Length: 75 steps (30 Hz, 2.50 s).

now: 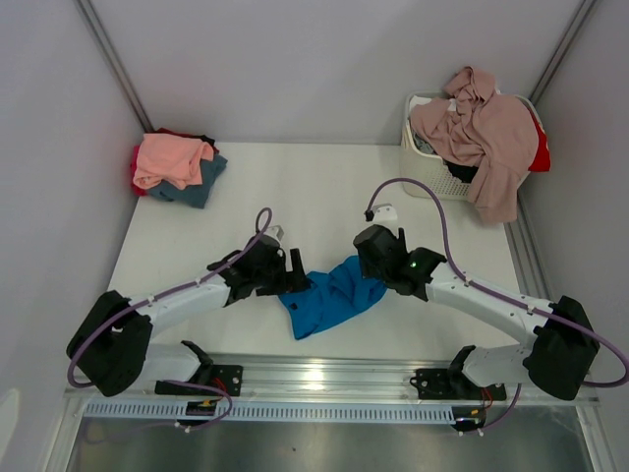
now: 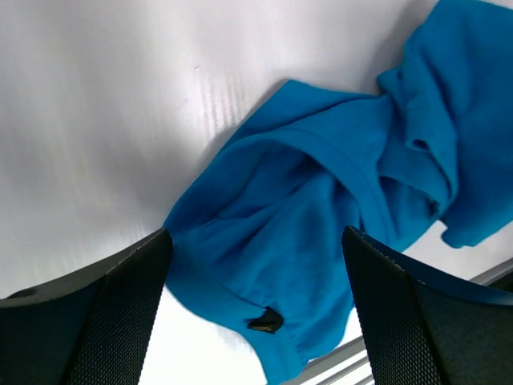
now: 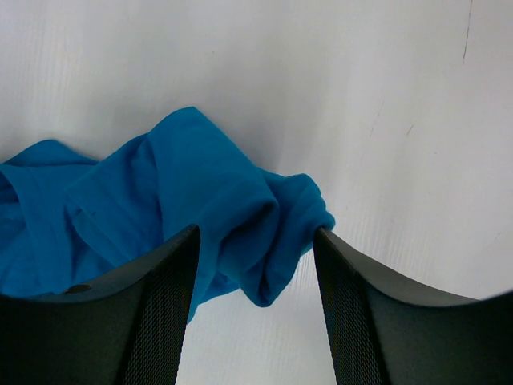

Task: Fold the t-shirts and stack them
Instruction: Move the tshirt to the center of the board, then flatten out the tshirt

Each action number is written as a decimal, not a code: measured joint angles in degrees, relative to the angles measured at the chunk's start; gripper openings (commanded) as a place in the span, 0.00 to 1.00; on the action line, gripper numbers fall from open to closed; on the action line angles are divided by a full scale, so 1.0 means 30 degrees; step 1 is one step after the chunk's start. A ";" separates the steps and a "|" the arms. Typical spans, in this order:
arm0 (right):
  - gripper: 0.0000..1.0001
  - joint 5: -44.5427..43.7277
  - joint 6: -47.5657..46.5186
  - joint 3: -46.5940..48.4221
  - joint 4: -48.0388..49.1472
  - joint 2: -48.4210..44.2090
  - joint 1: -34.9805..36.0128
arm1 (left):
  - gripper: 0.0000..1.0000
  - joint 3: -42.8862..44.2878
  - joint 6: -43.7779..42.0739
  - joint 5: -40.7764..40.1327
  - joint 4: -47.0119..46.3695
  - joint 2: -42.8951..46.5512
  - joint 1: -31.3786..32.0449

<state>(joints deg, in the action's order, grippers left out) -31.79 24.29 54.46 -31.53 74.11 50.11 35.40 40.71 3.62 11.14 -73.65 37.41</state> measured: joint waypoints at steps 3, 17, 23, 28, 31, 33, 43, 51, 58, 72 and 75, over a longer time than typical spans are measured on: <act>0.61 -0.0095 -0.0051 0.0000 -0.0007 0.0000 0.0000 | 0.89 -0.0291 0.0182 -0.0379 0.0408 0.0146 0.0000; 0.00 -0.0109 -0.0095 -0.0095 0.0160 0.0000 0.0000 | 0.01 -0.1260 0.0350 0.0539 0.0648 0.0758 0.0029; 0.00 -0.0189 -0.0029 -0.0117 0.0168 0.0000 0.0000 | 0.01 -0.0933 0.0117 0.0109 0.1326 0.0911 0.0036; 0.00 -0.0765 -0.0066 -0.0117 0.0189 0.0000 0.0000 | 0.01 0.1763 -0.0692 -0.2630 0.4102 0.2018 0.0073; 0.07 -0.1107 -0.0138 -0.0117 0.0226 0.0000 -0.0051 | 0.01 0.3774 -0.1406 -0.4539 0.5180 0.2951 0.0080; 0.13 -0.0991 -0.0182 -0.0117 0.0328 0.0044 -0.0226 | 0.01 0.4823 -0.1931 -0.5661 0.5625 0.3636 0.0073; 0.99 0.5034 -0.0175 -0.1894 0.2951 -0.0386 -0.0685 | 0.01 0.4328 -0.2426 -0.6054 0.5850 0.4029 0.0066; 0.95 0.7635 -0.0576 -0.2018 0.4641 -0.0182 -0.0765 | 0.00 0.3716 -0.2419 -0.5574 0.5829 0.4014 0.0066; 0.86 0.9326 -0.0619 -0.1341 0.6921 0.2863 -0.0867 | 0.00 0.3701 -0.2426 -0.5399 0.5748 0.4029 0.0066; 0.56 0.9508 -0.1938 0.3861 0.8648 0.8415 -0.0510 | 0.00 0.3432 -0.2608 -0.5122 0.5785 0.4612 0.0066; 0.52 0.9457 -0.2120 0.4940 0.8655 0.9428 -0.0168 | 0.00 0.3424 -0.2667 -0.5093 0.5792 0.4692 0.0066</act>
<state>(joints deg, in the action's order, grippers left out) -3.42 17.93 69.28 -5.56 102.39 49.60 45.67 32.71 -11.66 28.51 -59.57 37.60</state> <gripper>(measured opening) 0.545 0.024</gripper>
